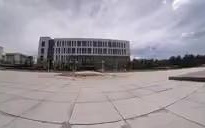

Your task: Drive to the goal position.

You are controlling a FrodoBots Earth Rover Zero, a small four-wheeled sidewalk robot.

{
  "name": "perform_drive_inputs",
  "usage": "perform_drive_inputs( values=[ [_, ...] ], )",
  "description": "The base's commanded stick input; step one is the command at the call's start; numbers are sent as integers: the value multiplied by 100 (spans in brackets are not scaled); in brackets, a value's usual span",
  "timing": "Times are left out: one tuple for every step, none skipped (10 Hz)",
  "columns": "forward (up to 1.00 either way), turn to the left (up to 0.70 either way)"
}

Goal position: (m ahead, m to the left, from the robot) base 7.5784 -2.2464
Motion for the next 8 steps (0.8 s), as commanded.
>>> perform_drive_inputs(
  values=[
    [70, 0],
    [70, 0],
    [70, 0],
    [70, 0],
    [70, 0],
    [70, 0],
    [70, 0],
    [70, 0]
  ],
)
